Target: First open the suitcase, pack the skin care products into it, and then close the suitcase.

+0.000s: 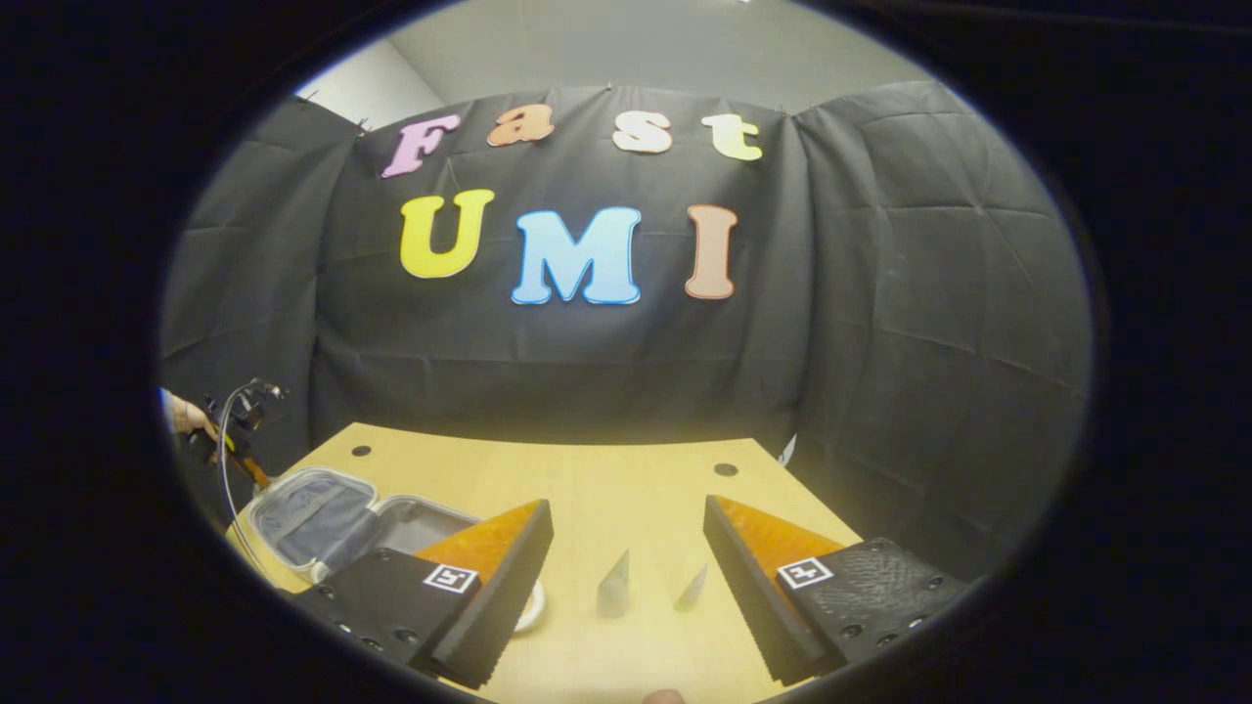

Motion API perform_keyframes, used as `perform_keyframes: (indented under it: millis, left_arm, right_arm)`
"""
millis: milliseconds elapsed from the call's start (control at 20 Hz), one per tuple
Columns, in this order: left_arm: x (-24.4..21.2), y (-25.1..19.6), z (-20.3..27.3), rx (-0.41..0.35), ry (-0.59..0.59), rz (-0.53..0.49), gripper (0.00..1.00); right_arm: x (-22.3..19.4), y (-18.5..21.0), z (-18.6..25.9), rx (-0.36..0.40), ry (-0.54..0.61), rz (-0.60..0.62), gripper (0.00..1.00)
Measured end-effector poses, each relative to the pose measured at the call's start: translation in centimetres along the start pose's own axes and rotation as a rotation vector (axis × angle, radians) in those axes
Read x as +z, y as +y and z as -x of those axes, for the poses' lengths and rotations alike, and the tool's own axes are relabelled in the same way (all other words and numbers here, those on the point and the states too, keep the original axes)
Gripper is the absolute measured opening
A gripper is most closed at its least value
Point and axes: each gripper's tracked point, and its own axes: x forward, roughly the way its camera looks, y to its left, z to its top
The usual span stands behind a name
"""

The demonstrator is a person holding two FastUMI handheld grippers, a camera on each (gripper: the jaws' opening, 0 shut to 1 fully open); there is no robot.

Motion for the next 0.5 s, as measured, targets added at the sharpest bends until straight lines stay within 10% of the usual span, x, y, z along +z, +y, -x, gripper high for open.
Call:
perform_keyframes:
  millis: [300, 500]
  left_arm:
    - [2.4, -0.5, 4.3, 0.035, -0.172, 0.015, 0.92]
    - [4.1, -4.2, 8.7, 0.024, -0.329, 0.047, 0.92]
  right_arm:
    - [0.1, -0.6, 0.8, 0.017, -0.018, 0.002, 0.94]
    - [-0.1, -1.6, 1.0, 0.039, -0.033, 0.009, 0.94]
